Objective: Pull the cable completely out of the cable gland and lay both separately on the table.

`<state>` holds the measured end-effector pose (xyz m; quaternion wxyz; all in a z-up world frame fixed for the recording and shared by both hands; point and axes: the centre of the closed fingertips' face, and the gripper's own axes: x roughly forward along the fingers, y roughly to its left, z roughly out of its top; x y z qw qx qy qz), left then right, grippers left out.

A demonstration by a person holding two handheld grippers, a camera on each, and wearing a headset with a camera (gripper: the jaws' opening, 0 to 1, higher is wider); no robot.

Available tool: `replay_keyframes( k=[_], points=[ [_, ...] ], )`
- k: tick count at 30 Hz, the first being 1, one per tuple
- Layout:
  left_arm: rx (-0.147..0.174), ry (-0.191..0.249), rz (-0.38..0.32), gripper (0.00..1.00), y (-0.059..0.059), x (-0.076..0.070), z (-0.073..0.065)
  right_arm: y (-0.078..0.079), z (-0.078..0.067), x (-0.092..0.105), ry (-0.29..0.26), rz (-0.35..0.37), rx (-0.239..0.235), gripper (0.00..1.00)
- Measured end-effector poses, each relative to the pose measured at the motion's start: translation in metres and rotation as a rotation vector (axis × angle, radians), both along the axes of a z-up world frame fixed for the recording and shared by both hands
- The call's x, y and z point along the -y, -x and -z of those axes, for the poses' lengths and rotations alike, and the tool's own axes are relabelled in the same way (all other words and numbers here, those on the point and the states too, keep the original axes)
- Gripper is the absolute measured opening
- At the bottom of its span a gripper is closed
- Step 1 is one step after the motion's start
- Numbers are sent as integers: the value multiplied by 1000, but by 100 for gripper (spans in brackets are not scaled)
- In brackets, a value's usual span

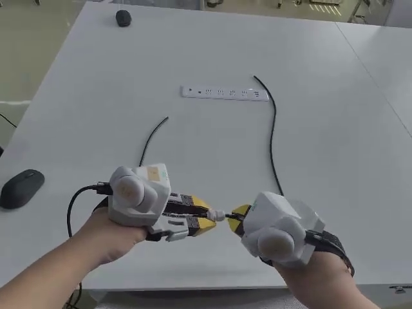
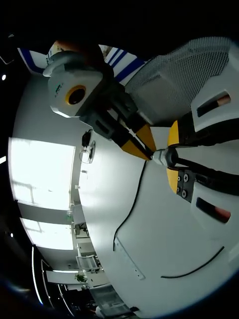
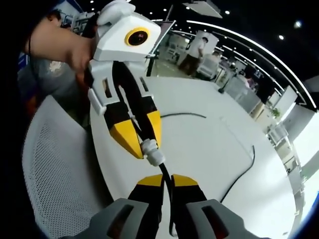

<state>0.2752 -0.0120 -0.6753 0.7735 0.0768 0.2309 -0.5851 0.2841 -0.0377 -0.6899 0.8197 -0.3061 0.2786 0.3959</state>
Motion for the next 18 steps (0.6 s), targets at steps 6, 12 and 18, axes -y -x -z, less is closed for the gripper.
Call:
replay_keyframes(
  k=[6, 12, 18],
  points=[
    [7, 7, -9, 15, -1, -2, -3, -4, 1, 11, -14, 24, -24, 0],
    [16, 10, -18, 15, 0, -2, -4, -5, 6, 18, -42, 82, -70, 0],
    [17, 11, -20, 15, 0, -2, -4, -7, 15, 32, -76, 177, -123, 0]
  ],
)
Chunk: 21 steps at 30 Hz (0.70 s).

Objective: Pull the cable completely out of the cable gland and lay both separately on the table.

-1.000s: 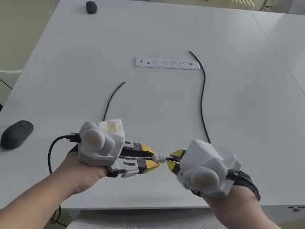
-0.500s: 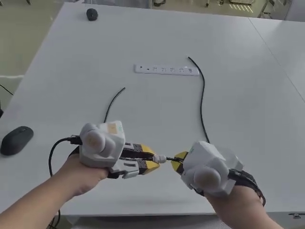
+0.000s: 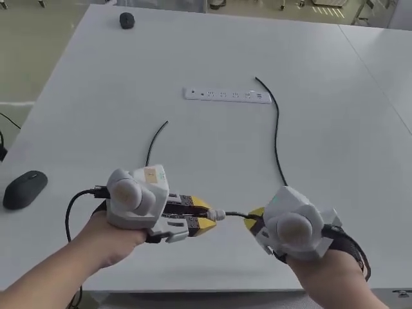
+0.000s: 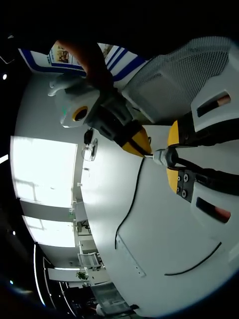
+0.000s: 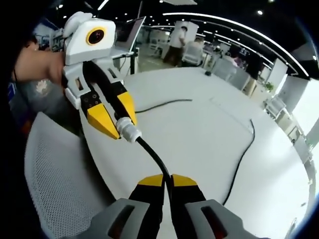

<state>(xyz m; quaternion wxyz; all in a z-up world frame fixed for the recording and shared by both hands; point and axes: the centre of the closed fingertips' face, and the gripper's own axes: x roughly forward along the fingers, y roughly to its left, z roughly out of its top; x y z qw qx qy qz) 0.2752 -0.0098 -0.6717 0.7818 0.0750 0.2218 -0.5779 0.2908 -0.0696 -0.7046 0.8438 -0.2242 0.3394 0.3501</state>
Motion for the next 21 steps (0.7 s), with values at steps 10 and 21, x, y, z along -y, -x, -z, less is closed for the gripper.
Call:
replay_keyframes(
  k=[10, 21],
  points=[
    [0, 0, 7, 15, 4, 5, 2, -1, 18, 29, -45, 149, -94, 0],
    [0, -13, 8, 15, 3, 3, 6, 3, 27, 34, -32, 178, -117, 0]
  ],
)
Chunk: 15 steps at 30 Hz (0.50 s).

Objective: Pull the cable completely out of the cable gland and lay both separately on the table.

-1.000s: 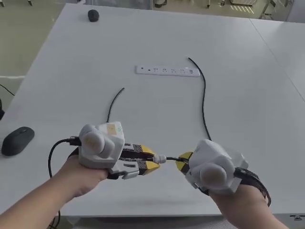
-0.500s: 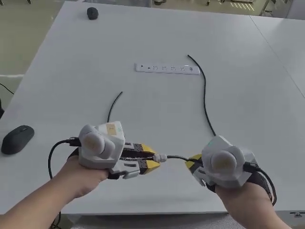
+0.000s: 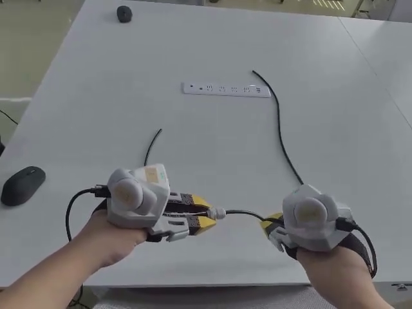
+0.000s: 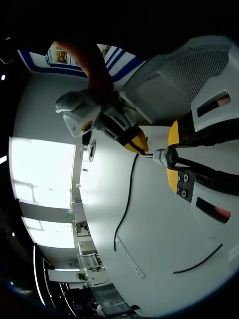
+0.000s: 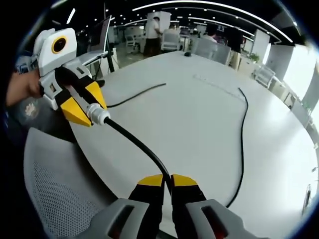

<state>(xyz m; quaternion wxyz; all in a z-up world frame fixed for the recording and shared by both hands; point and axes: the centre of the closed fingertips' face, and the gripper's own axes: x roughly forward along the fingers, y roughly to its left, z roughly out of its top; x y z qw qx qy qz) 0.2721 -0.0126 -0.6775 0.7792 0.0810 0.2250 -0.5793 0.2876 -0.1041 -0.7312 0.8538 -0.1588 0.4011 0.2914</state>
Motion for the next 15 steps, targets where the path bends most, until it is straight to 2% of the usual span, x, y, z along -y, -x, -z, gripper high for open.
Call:
replay_keyframes(
  k=[2, 4, 6, 8, 12, 15],
  points=[
    [0, -3, -1, 15, 0, -1, 0, 1, 0, 0, 1, -6, -2, 0],
    [2, -6, -3, 15, -1, -2, 0, 0, -2, -1, 24, -56, 37, 0],
    [3, -7, -4, 15, -2, -3, 0, 2, -3, -2, 16, -54, 30, 1],
    [-1, -1, -11, 15, -4, -5, -1, 3, -6, -3, 24, -86, 54, 1],
    [-5, 0, -22, 15, -5, -8, 0, 4, -16, -4, -2, -74, 63, 2],
    [-5, -1, -24, 15, -5, -9, 0, 5, -26, -13, -29, -88, 75, 4]
  ],
)
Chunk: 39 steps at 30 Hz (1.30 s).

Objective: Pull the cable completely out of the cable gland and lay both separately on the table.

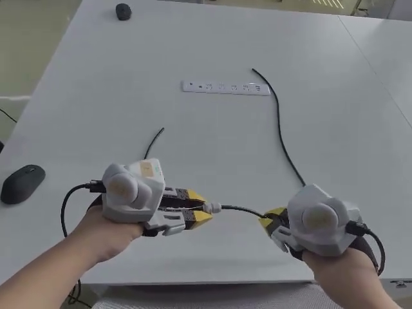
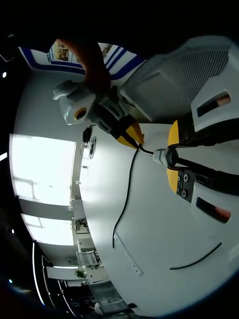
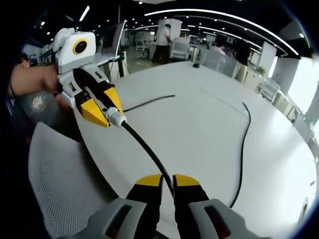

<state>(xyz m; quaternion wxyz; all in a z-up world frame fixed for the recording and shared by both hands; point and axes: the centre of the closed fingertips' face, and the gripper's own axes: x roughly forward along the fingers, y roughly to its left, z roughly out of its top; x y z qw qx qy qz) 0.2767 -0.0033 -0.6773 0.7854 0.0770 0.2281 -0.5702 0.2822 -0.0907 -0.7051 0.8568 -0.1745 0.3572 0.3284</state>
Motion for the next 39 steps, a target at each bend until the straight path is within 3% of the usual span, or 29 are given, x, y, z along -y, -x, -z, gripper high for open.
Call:
replay_keyframes(
  k=[4, 12, 17, 24, 34, 39],
  points=[
    [-3, 2, 2, 15, 2, 1, 0, 2, -13, -23, -37, -89, 32, 10],
    [-9, -1, 10, 15, 5, 1, 0, -2, -22, -58, 43, -256, 114, 14],
    [-11, -3, 11, 15, 5, 1, 1, 1, -20, -71, 73, -319, 121, 13],
    [-10, -2, 11, 15, 5, 2, 0, 3, -16, -73, 75, -338, 104, 3],
    [1, -12, 28, 15, 6, 4, 1, 4, -12, -70, 60, -296, 77, 1],
    [14, -22, 44, 15, 6, 6, 1, 5, -9, -67, 34, -270, 37, 0]
  ],
)
